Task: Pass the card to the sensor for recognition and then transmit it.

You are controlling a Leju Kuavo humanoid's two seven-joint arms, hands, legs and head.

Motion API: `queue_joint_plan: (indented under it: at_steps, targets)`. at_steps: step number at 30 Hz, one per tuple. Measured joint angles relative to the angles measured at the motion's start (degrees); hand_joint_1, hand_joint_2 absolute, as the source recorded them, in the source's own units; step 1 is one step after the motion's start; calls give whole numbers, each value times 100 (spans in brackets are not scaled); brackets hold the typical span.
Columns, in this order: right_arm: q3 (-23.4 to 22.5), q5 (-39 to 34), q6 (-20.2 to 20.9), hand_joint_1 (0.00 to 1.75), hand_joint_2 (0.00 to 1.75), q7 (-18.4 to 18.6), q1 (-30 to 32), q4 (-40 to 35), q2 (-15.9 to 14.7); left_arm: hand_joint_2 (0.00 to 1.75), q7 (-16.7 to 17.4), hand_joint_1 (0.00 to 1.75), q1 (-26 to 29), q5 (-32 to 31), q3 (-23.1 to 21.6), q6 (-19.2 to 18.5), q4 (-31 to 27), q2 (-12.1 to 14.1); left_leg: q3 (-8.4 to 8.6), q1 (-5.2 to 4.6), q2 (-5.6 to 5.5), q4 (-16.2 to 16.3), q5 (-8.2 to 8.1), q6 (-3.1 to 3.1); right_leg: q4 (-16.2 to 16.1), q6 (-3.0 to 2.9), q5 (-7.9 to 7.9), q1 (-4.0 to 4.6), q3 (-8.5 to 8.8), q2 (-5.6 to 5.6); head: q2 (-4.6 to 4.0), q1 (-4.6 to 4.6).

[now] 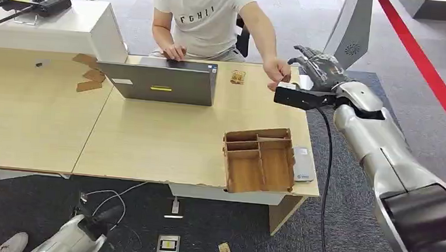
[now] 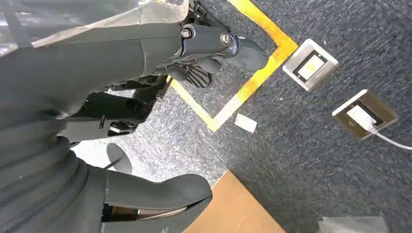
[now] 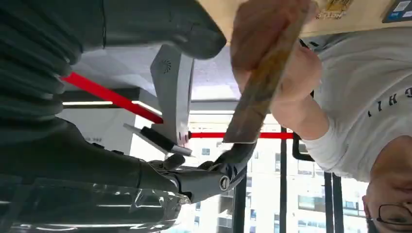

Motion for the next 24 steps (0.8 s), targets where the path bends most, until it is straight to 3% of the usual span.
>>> queue_joint_plan:
  at_steps: [12, 24]
  targets:
    - [-4, 7, -63, 0, 0, -48, 334, -9, -284, 175, 101, 0, -12, -11, -140, 66, 0, -7, -2, 0, -4, 0, 0, 0, 0, 0, 0, 0, 1, -2, 0, -2]
    - [-74, 173, 243, 0, 0, 444, 661, 140, -1187, 175, -30, 0, 18, -293, -311, 140, 0, 247, -4, 0, -8, 1, -2, 3, -2, 1, -1, -1, 0, -3, 0, 0]
